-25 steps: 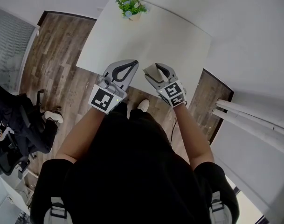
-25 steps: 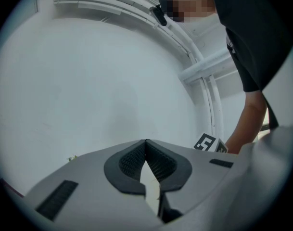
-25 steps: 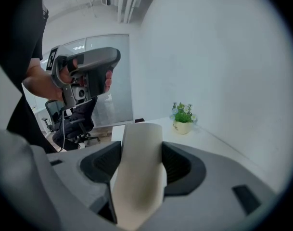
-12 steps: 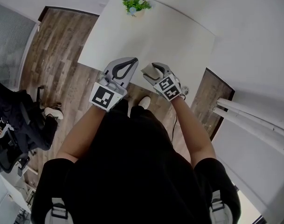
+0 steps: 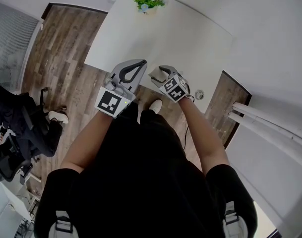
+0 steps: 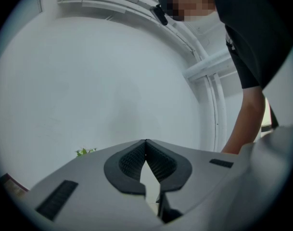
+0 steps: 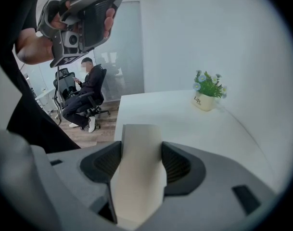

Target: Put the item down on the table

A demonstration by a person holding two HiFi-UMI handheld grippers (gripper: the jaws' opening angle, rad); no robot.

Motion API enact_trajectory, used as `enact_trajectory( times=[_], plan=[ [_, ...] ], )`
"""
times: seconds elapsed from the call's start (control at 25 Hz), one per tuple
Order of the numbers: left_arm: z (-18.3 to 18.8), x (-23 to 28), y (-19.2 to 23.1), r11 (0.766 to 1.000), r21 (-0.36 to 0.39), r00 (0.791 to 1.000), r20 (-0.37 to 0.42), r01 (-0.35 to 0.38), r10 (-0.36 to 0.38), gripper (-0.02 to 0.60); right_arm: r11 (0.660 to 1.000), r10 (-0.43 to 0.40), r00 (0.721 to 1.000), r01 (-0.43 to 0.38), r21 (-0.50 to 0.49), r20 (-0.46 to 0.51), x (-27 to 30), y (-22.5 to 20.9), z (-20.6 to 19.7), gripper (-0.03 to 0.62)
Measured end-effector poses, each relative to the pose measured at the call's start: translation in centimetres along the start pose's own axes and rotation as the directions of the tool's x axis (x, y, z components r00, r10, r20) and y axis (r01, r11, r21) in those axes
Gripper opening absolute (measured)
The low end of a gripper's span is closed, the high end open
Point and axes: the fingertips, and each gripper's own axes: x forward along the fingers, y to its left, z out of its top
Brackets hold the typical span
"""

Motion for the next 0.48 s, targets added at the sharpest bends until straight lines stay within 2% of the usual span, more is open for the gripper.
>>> enact_trajectory(
  times=[0.48],
  plan=[
    [-0.4, -0.6, 0.9, 1.0, -0.007, 1.0, -0.007, -0.011, 0.011, -0.006, 1.0, 0.023, 0.995, -0.025, -0.018, -0.092, 3.1, 0.6, -1.4, 0.27]
  ],
)
